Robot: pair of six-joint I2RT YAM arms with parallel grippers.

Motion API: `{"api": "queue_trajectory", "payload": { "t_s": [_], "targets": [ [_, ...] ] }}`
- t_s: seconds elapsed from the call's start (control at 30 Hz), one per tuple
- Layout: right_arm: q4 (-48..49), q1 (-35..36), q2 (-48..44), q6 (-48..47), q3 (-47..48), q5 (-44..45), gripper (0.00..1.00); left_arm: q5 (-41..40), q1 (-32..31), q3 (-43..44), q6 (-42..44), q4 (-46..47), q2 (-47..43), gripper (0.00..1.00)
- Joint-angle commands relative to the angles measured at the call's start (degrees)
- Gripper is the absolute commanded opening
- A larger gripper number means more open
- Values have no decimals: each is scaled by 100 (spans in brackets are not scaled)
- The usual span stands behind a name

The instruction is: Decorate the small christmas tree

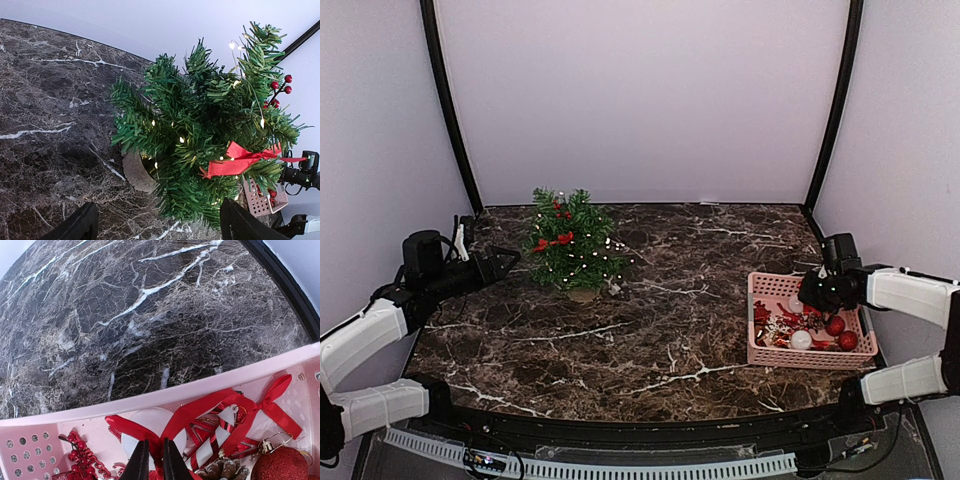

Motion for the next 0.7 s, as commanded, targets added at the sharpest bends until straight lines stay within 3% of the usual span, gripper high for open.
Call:
{"api": "queue_trajectory", "payload": {
  "t_s": [0.0, 0.17, 0.4, 0.67],
  "targets": [
    [-14, -32, 34, -33, -95, 38, 10, 70, 19, 59, 27, -9, -126, 86],
    [-127, -32, -144, -12, -16, 53, 0, 76, 21, 57, 27, -9, -146, 86],
    [-438, -32, -628, 55, 306, -123, 0, 154, 61, 320, 15, -100, -129, 87],
    [-169, 177, -1187, 588, 738, -1298, 0, 738, 346, 1035, 212, -296, 136, 87]
  ]
}}
